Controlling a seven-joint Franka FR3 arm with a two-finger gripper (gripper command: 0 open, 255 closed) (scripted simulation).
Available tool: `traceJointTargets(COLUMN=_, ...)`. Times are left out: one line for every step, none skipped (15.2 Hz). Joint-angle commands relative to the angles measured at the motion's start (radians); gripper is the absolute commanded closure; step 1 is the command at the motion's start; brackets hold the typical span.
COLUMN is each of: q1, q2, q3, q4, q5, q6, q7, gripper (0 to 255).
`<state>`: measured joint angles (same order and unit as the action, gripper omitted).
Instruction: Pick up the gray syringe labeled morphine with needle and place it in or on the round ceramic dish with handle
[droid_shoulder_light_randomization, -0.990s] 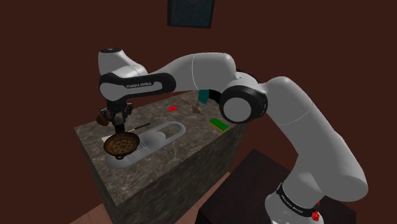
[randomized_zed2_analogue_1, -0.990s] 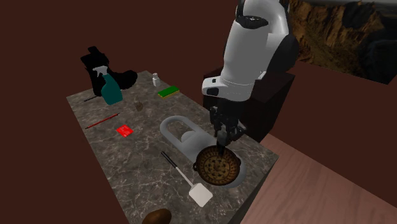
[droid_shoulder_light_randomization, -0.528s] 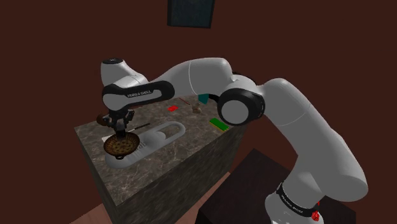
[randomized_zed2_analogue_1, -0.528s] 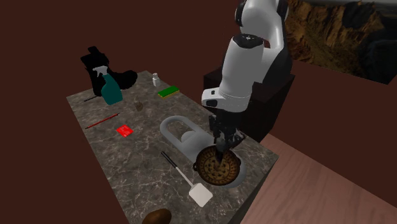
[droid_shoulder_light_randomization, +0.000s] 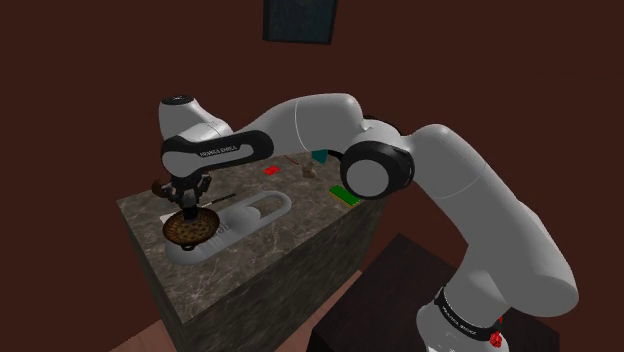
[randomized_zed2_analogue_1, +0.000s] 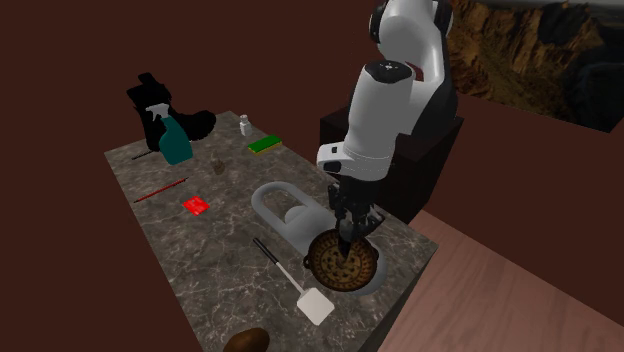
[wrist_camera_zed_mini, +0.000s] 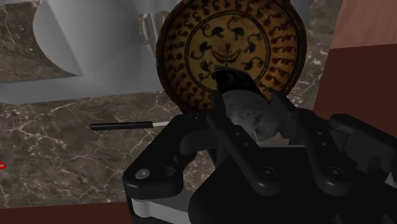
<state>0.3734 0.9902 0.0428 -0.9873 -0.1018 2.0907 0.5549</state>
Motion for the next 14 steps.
traceJointTargets(q1=0.0, q2=0.0, q3=0.0, q4=0.0, q5=0.0, q6=0.0, q7=0.0, gripper=255)
traceJointTargets(q1=0.0, q2=0.0, q3=0.0, q4=0.0, q5=0.0, q6=0.0, q7=0.0, gripper=0)
traceJointTargets(q1=0.0, q2=0.0, q3=0.0, q4=0.0, q5=0.0, q6=0.0, q7=0.0, gripper=0)
traceJointTargets(q1=0.0, q2=0.0, q3=0.0, q4=0.0, q5=0.0, q6=0.0, q7=0.0, gripper=0)
traceJointTargets(q1=0.0, q2=0.0, q3=0.0, q4=0.0, q5=0.0, q6=0.0, q7=0.0, gripper=0)
traceJointTargets(q1=0.0, q2=0.0, q3=0.0, q4=0.0, q5=0.0, q6=0.0, q7=0.0, gripper=0)
traceJointTargets(q1=0.0, q2=0.0, q3=0.0, q4=0.0, q5=0.0, q6=0.0, q7=0.0, gripper=0)
traceJointTargets(q1=0.0, q2=-0.024, q3=0.001, q4=-0.009, q5=0.001, q6=-0.015, q7=0.0, gripper=0)
traceJointTargets(q1=0.001, q2=-0.047, q3=0.002, q4=-0.016, q5=0.001, q6=-0.031, q7=0.0, gripper=0)
traceJointTargets(q1=0.001, q2=-0.068, q3=0.002, q4=-0.02, q5=0.002, q6=-0.048, q7=0.0, gripper=0)
traceJointTargets(q1=0.002, q2=-0.083, q3=0.003, q4=-0.021, q5=0.002, q6=-0.062, q7=0.0, gripper=0)
traceJointTargets(q1=0.002, q2=-0.083, q3=0.003, q4=-0.021, q5=0.002, q6=-0.062, q7=0.0, gripper=0)
traceJointTargets(q1=0.002, q2=-0.083, q3=0.003, q4=-0.021, q5=0.002, q6=-0.062, q7=0.0, gripper=0)
traceJointTargets(q1=0.002, q2=-0.083, q3=0.003, q4=-0.021, q5=0.002, q6=-0.062, q7=0.0, gripper=0)
